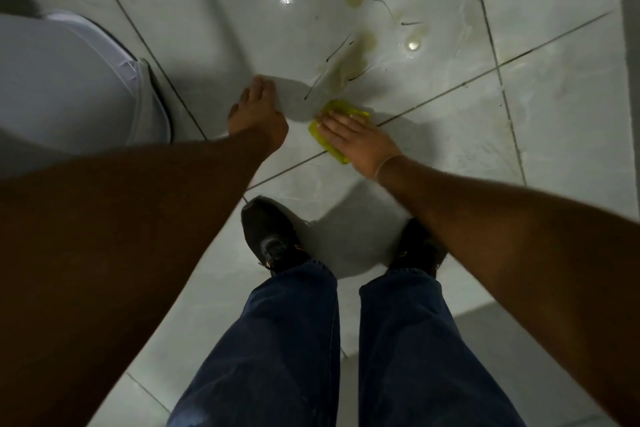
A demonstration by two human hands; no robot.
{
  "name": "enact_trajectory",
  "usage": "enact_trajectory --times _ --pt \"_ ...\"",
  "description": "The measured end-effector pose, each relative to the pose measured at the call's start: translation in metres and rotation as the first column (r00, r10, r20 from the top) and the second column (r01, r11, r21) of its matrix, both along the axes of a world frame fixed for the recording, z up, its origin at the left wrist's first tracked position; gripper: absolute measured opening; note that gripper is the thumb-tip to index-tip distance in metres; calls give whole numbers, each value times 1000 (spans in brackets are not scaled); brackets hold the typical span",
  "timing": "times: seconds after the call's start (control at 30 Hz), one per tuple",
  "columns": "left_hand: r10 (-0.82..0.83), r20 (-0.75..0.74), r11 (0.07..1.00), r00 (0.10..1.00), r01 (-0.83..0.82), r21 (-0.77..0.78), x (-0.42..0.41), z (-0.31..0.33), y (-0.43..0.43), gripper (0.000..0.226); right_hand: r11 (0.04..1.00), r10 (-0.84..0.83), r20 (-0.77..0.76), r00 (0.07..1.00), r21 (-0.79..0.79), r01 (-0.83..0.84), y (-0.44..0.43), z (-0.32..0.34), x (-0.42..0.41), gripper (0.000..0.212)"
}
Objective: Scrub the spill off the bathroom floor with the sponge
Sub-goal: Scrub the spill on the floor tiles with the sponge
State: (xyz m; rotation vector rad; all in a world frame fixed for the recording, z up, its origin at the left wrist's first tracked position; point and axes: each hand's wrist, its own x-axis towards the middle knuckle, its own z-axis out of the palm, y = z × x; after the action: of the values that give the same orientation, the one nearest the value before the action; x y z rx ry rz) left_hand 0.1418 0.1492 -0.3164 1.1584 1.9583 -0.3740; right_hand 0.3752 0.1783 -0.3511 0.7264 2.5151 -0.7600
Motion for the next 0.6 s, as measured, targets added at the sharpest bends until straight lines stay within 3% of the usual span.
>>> enact_trajectory --times 0.07,0.1,0.2,0.27,0.3,0.33,0.43,0.5,0.53,0.6 --pt "-19 -4 1000 1000 19 24 -4 -1 -3 72 988 -123 2 992 94 122 30 -2 15 65" --pt "-15 6 999 1000 15 29 -5 -1 -5 72 949 -275 20 961 163 268 46 -4 26 60" --pt "29 59 998 998 -32 47 -7 -5 -8 71 707 -686 156 711 372 601 89 -9 61 65" --pt "58 81 996 995 -62 57 -7 -6 -8 71 594 -799 212 563 427 682 100 -7 54 79" --pt "66 93 996 993 -71 56 -8 -6 -7 72 557 -825 185 533 422 715 99 -4 41 79" --pt "71 104 996 992 -77 52 -8 -5 -6 74 577 -806 148 572 407 708 94 1 25 72" --pt "89 115 996 989 -91 12 -9 -4 -3 79 798 -575 55 816 261 544 60 4 -28 63" --pt "89 112 996 990 -86 -38 -11 -3 -1 83 967 -243 54 969 97 237 23 5 -54 71" --pt "92 114 994 989 -85 -61 -11 -3 0 85 994 -101 29 994 43 100 8 7 -61 73" --pt "97 128 992 987 -85 -93 -13 -3 2 88 1000 9 4 1000 -22 -9 -4 7 -58 74"
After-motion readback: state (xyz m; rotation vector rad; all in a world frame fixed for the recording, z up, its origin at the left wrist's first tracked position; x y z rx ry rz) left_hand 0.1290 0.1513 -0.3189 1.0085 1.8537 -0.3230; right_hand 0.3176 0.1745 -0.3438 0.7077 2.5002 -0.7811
